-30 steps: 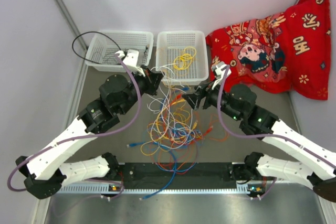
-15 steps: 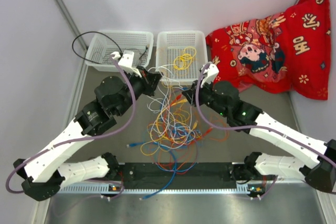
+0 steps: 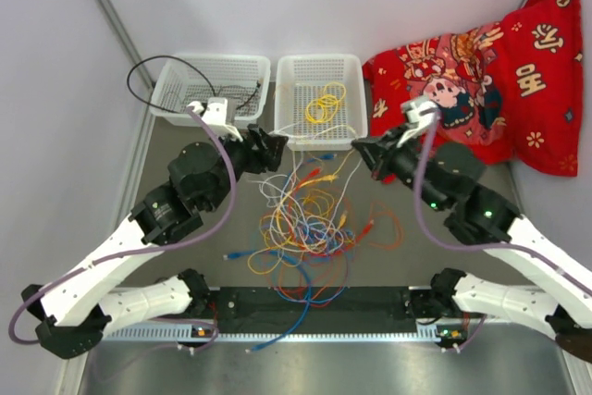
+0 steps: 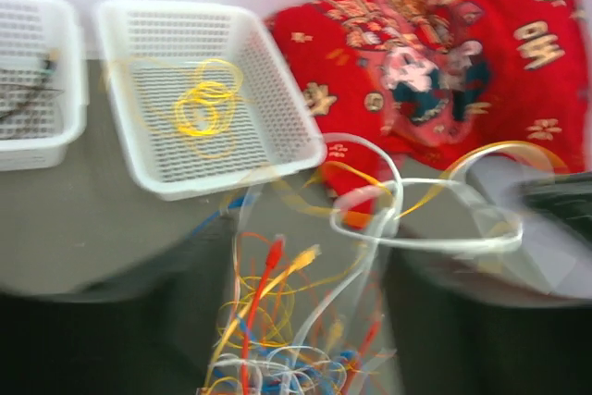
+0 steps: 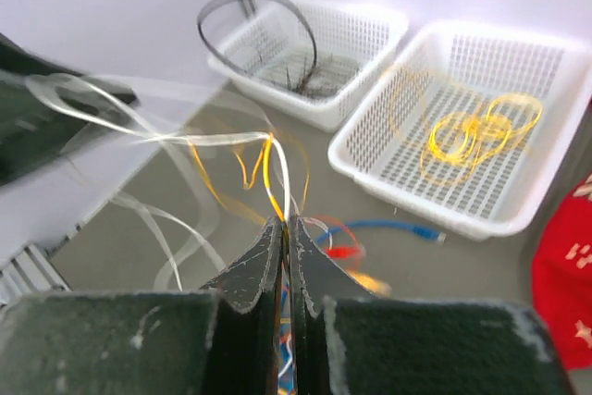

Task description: Untangle the cables

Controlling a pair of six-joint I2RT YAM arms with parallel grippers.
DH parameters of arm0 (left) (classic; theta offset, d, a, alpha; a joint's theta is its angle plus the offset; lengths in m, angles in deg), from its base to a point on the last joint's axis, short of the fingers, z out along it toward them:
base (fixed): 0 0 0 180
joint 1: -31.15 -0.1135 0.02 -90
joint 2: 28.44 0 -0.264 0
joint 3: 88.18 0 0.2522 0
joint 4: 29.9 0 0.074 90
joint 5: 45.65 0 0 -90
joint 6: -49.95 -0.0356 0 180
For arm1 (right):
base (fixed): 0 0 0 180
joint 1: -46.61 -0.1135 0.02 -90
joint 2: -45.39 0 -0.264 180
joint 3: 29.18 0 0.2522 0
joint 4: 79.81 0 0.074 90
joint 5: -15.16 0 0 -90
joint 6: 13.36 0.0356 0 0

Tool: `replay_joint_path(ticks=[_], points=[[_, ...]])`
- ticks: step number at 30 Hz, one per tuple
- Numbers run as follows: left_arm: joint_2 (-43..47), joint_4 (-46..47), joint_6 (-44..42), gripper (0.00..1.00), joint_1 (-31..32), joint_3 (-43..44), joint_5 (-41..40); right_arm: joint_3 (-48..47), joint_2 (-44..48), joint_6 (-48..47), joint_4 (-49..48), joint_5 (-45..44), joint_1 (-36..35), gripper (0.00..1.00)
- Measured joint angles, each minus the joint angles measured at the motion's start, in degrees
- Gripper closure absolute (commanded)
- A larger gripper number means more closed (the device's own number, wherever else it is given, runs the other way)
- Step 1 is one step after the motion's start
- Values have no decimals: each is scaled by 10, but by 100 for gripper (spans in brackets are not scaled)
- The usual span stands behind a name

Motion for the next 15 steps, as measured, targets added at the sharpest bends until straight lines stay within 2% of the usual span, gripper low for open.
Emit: replay_joint_path(ticks=[1, 6, 10, 15], points=[[0, -7, 9, 1, 0, 0, -15, -16, 13, -6, 14, -4, 0, 100], [0, -27, 29, 1, -1, -2, -68, -108, 40, -29, 66, -10, 0, 100], [2, -37, 37, 1, -1, -10, -99, -146, 47, -36, 94, -9, 0, 100], [37, 5, 27, 2, -2, -82, -96, -162, 44, -37, 129, 4, 0, 100]])
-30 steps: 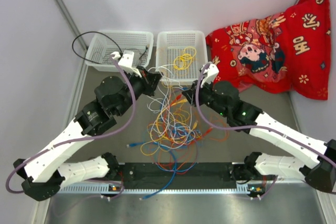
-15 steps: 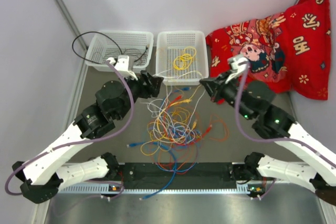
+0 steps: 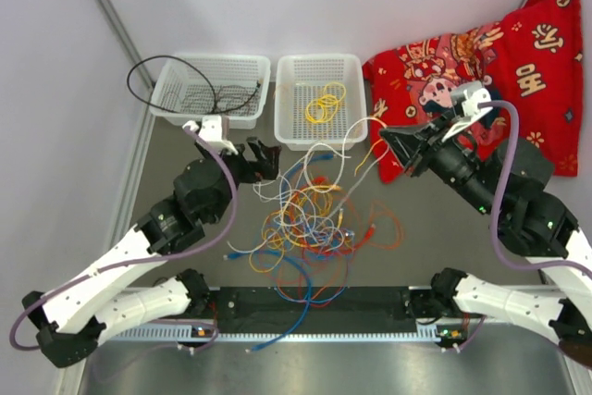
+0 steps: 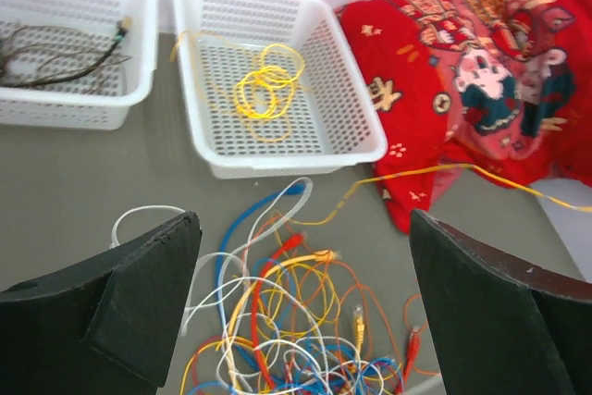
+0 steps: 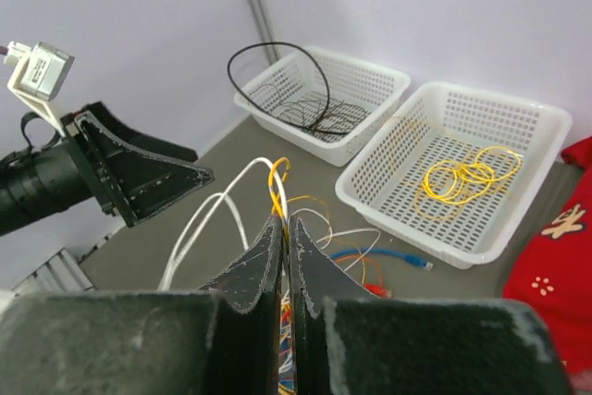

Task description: Untangle the cables

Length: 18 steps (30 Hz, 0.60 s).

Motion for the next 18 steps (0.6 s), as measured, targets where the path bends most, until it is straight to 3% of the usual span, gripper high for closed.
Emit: replay_joint_path(ticks=[6, 18], points=[[31, 169, -47, 3, 0, -104, 84, -39, -12, 11, 51, 60, 0, 100], [-90, 416, -99, 2, 0, -182, 234, -110, -3, 38, 107, 104, 0, 100]])
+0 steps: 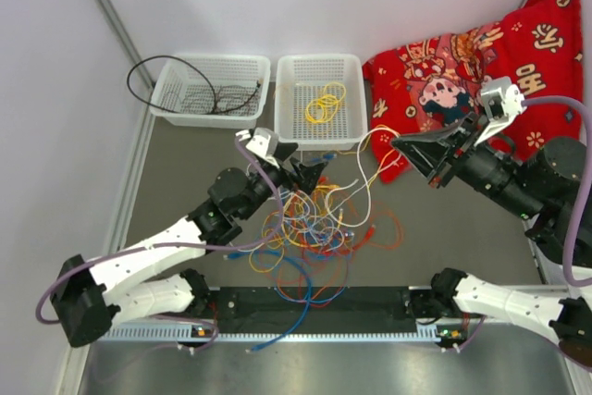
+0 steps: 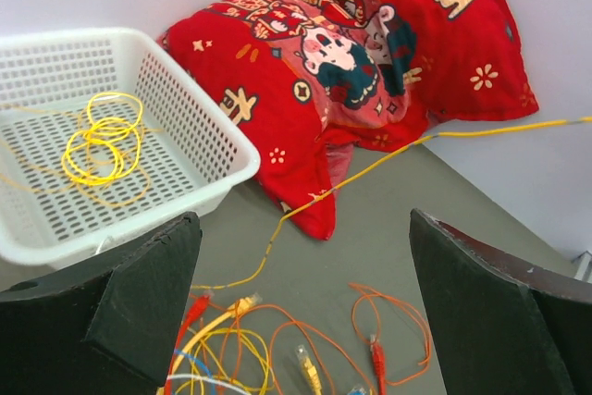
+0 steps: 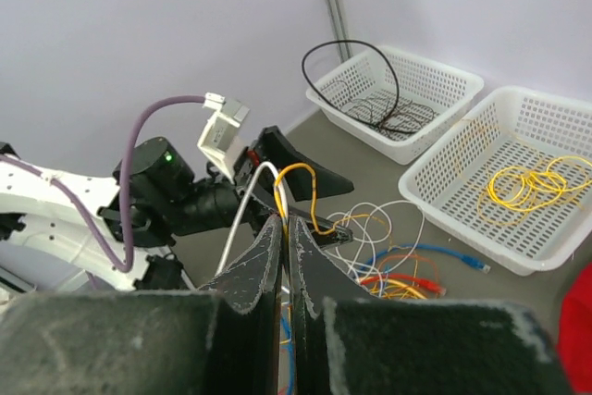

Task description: Untangle the cables

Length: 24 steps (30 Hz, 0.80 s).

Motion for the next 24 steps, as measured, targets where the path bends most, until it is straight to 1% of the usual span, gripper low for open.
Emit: replay_joint_path(ticks=[5, 8, 10, 11, 12, 13, 14, 15, 20, 21, 22, 23, 24], points=[[-46, 68, -15, 3, 0, -1, 29, -8, 1, 6, 15, 10, 0, 100], [-72, 104, -26, 8, 0, -1, 45, -11, 1, 9, 24, 15, 0, 100], [-95, 127, -35, 28, 0, -1, 53, -13, 1, 12, 26, 18, 0, 100], [-105, 135, -39, 40, 0, 0, 57, -13, 2, 13, 26, 21, 0, 100], [-122, 143, -47, 69, 0, 2, 61, -16, 2, 14, 29, 23, 0, 100], [-137, 147, -55, 78, 0, 7, 63, -16, 2, 16, 30, 24, 0, 100], [-150, 148, -55, 93, 0, 12, 64, -17, 3, 17, 33, 24, 0, 100], [-163, 148, -64, 100, 0, 17, 65, -19, 3, 17, 38, 24, 0, 100], [-187, 153, -82, 100, 0, 27, 53, -19, 17, 19, 44, 21, 0, 100], [-186, 155, -82, 100, 0, 28, 49, -19, 21, 20, 45, 20, 0, 80], [-185, 155, -84, 100, 0, 30, 44, -18, 25, 21, 46, 17, 0, 55], [-183, 152, -85, 100, 0, 32, 41, -14, 30, 23, 44, 12, 0, 39], [-177, 141, -86, 100, 0, 36, 36, -8, 37, 25, 43, 7, 0, 20]])
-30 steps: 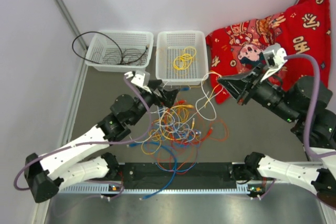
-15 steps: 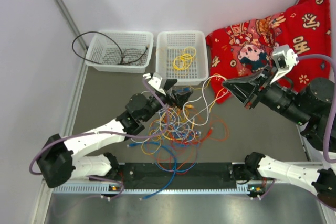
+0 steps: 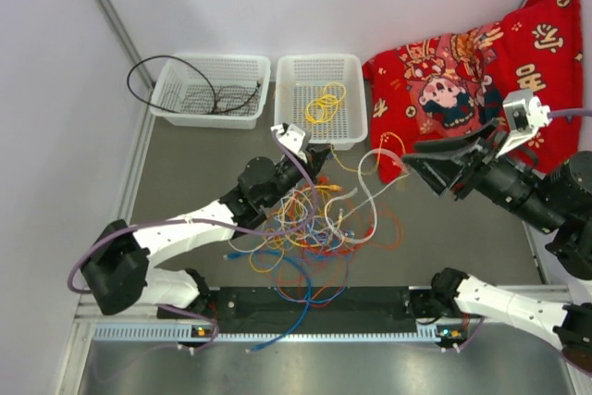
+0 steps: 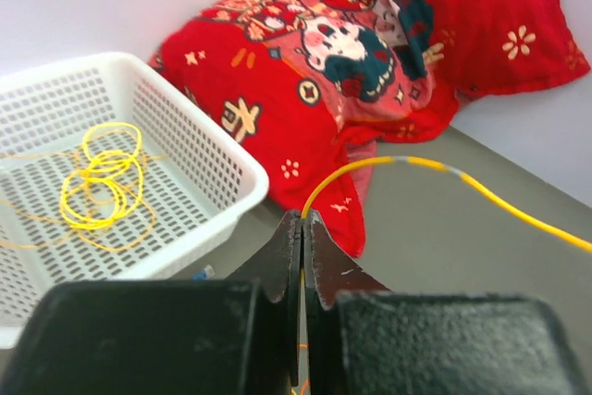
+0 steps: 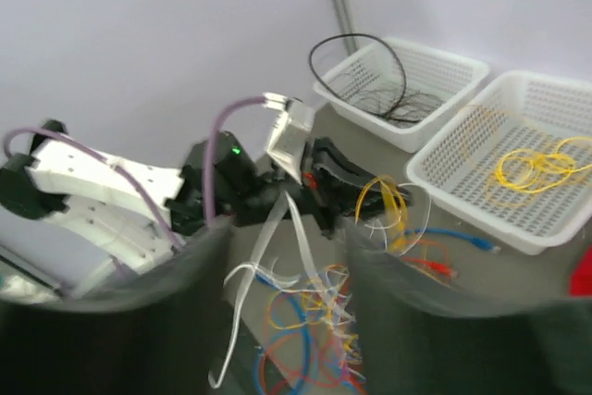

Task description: Untangle the cables

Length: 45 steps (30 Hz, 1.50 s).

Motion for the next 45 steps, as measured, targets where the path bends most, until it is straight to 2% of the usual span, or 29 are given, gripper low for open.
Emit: replay_joint_path(ticks=[3, 10, 17, 25, 26, 29, 31, 37, 45], points=[[28, -76, -3, 100, 0, 39, -21, 24, 19, 2, -1, -20, 0, 1], [47, -294, -24, 100, 0, 280, -118, 105, 63, 2, 7, -85, 0, 1], [42, -378, -45, 100, -2, 429, -183, 170, 76, 3, -3, -106, 0, 2], [-113, -469, -64, 100, -19, 686, -215, 242, 80, 17, -14, -109, 0, 2], [-121, -471, -65, 100, -24, 695, -215, 247, 82, 17, -14, -110, 0, 2], [-198, -513, -50, 100, -64, 797, -196, 256, 89, 17, -16, -115, 0, 2], [-234, -525, -31, 100, -92, 836, -183, 257, 93, 17, -18, -120, 0, 2], [-308, -540, 18, 100, -165, 853, -153, 260, 100, 16, -23, -135, 0, 3], [-394, -522, 70, 100, -214, 853, -104, 259, 78, -9, -42, -159, 0, 3]])
